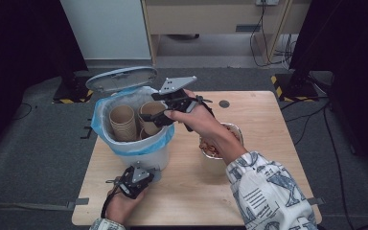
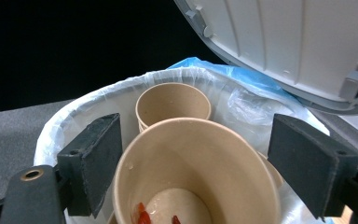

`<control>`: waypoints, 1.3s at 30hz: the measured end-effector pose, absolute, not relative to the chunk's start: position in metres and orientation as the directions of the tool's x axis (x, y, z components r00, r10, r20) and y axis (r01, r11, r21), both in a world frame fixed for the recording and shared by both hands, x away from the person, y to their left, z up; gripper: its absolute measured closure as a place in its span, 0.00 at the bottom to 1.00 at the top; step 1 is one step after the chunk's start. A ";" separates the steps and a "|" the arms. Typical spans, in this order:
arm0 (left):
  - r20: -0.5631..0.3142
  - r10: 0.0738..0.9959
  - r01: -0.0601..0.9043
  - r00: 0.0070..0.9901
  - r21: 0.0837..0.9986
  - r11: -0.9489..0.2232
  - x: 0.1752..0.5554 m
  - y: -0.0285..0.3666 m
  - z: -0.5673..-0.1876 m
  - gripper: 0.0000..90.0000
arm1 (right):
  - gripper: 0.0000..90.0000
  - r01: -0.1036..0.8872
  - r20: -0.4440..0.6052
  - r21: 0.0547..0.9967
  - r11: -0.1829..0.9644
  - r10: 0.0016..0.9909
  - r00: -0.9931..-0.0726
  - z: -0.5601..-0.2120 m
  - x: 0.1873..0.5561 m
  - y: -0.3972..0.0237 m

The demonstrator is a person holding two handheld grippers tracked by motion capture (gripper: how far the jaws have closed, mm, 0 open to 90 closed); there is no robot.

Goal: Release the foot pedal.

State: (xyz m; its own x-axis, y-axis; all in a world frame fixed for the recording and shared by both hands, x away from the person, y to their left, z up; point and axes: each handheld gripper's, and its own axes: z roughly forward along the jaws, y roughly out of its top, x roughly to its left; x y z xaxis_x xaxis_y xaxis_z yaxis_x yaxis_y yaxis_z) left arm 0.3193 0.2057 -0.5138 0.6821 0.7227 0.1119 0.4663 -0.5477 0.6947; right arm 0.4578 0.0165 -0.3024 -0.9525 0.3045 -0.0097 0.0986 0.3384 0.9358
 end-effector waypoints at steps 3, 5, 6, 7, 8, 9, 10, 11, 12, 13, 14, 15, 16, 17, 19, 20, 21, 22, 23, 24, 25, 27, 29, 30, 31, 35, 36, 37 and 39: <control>0.109 0.724 0.466 0.682 0.698 -0.544 0.319 0.206 -0.514 1.00 | 0.20 0.101 -0.006 0.939 0.329 0.309 -0.951 -0.300 0.458 0.012; 0.110 0.724 0.465 0.681 0.698 -0.544 0.319 0.206 -0.514 1.00 | 0.19 0.100 -0.005 0.942 0.321 0.311 -0.950 -0.299 0.458 0.009; 0.109 0.724 0.466 0.681 0.698 -0.544 0.319 0.206 -0.514 1.00 | 0.19 0.101 -0.003 0.943 0.317 0.311 -0.950 -0.298 0.458 0.008; 0.108 0.724 0.466 0.681 0.699 -0.542 0.319 0.206 -0.514 1.00 | 0.20 0.102 -0.001 0.943 0.317 0.310 -0.951 -0.298 0.459 0.007; 0.108 0.724 0.466 0.681 0.699 -0.542 0.319 0.206 -0.514 1.00 | 0.20 0.102 -0.003 0.941 0.324 0.309 -0.951 -0.298 0.458 0.007; 0.109 0.724 0.466 0.681 0.698 -0.543 0.319 0.206 -0.514 1.00 | 0.21 0.099 -0.007 0.939 0.330 0.305 -0.952 -0.299 0.458 0.007; 0.109 0.724 0.466 0.681 0.698 -0.543 0.319 0.206 -0.514 1.00 | 0.21 0.097 -0.008 0.938 0.333 0.303 -0.953 -0.299 0.458 0.007; 0.107 0.724 0.467 0.681 0.699 -0.542 0.319 0.206 -0.514 1.00 | 0.21 0.098 -0.007 0.937 0.334 0.299 -0.954 -0.300 0.457 0.008; 0.107 0.724 0.466 0.682 0.699 -0.543 0.319 0.206 -0.514 1.00 | 0.22 0.097 -0.009 0.936 0.337 0.297 -0.955 -0.300 0.457 0.008; 0.107 0.724 0.466 0.682 0.699 -0.543 0.319 0.206 -0.514 1.00 | 0.22 0.096 -0.009 0.936 0.339 0.297 -0.955 -0.301 0.457 0.008; 0.107 0.724 0.466 0.682 0.699 -0.543 0.319 0.206 -0.514 1.00 | 0.22 0.096 -0.009 0.936 0.339 0.296 -0.955 -0.301 0.458 0.008; 0.107 0.724 0.466 0.682 0.699 -0.543 0.319 0.206 -0.514 1.00 | 0.22 0.095 -0.010 0.936 0.340 0.295 -0.955 -0.301 0.458 0.008; 0.107 0.724 0.466 0.682 0.699 -0.542 0.319 0.206 -0.514 1.00 | 0.22 0.094 -0.011 0.935 0.341 0.296 -0.955 -0.301 0.458 0.008; 0.107 0.724 0.466 0.682 0.699 -0.542 0.319 0.206 -0.514 1.00 | 0.22 0.095 -0.012 0.936 0.340 0.298 -0.954 -0.301 0.458 0.008; 0.107 0.724 0.466 0.682 0.699 -0.542 0.319 0.206 -0.514 1.00 | 0.22 0.096 -0.010 0.938 0.334 0.301 -0.953 -0.300 0.458 0.006; 0.106 0.724 0.466 0.682 0.699 -0.542 0.319 0.206 -0.514 1.00 | 0.22 0.096 -0.009 0.938 0.332 0.302 -0.953 -0.299 0.458 0.006; 0.106 0.724 0.466 0.681 0.700 -0.541 0.319 0.206 -0.514 1.00 | 0.22 0.096 -0.009 0.939 0.330 0.302 -0.953 -0.298 0.458 0.005; 0.107 0.724 0.466 0.682 0.699 -0.542 0.319 0.206 -0.514 1.00 | 0.22 0.096 -0.009 0.940 0.329 0.304 -0.953 -0.298 0.458 0.003; 0.107 0.724 0.466 0.681 0.700 -0.542 0.319 0.206 -0.514 1.00 | 0.22 0.093 -0.012 0.940 0.330 0.304 -0.952 -0.297 0.458 0.002; 0.105 0.725 0.467 0.681 0.700 -0.541 0.319 0.206 -0.514 1.00 | 0.22 0.094 -0.012 0.940 0.329 0.307 -0.952 -0.297 0.457 0.001; 0.105 0.725 0.467 0.681 0.700 -0.540 0.319 0.206 -0.514 1.00 | 0.22 0.093 -0.015 0.940 0.328 0.310 -0.951 -0.296 0.457 -0.001; 0.105 0.725 0.468 0.680 0.700 -0.540 0.319 0.206 -0.514 1.00 | 0.22 0.091 -0.017 0.942 0.323 0.317 -0.948 -0.295 0.458 -0.006; 0.104 0.726 0.468 0.680 0.700 -0.539 0.319 0.206 -0.514 1.00 | 0.22 0.091 -0.019 0.943 0.320 0.323 -0.946 -0.294 0.458 -0.010; 0.104 0.726 0.469 0.680 0.700 -0.539 0.319 0.206 -0.514 1.00 | 0.22 0.091 -0.020 0.943 0.321 0.326 -0.945 -0.293 0.459 -0.012; 0.103 0.726 0.469 0.680 0.700 -0.538 0.319 0.206 -0.514 1.00 | 0.22 0.091 -0.021 0.943 0.321 0.329 -0.944 -0.293 0.459 -0.013; 0.103 0.726 0.468 0.680 0.701 -0.538 0.319 0.206 -0.514 1.00 | 0.23 0.096 -0.021 0.942 0.320 0.341 -0.940 -0.293 0.460 -0.019; 0.103 0.726 0.469 0.680 0.700 -0.538 0.319 0.206 -0.514 1.00 | 0.23 0.096 -0.022 0.942 0.321 0.346 -0.938 -0.294 0.461 -0.020; 0.103 0.726 0.469 0.680 0.700 -0.538 0.320 0.206 -0.514 1.00 | 0.23 0.098 -0.023 0.941 0.323 0.351 -0.936 -0.294 0.462 -0.022; 0.102 0.726 0.469 0.680 0.700 -0.538 0.320 0.206 -0.514 1.00 | 0.23 0.100 -0.027 0.939 0.328 0.362 -0.932 -0.295 0.463 -0.025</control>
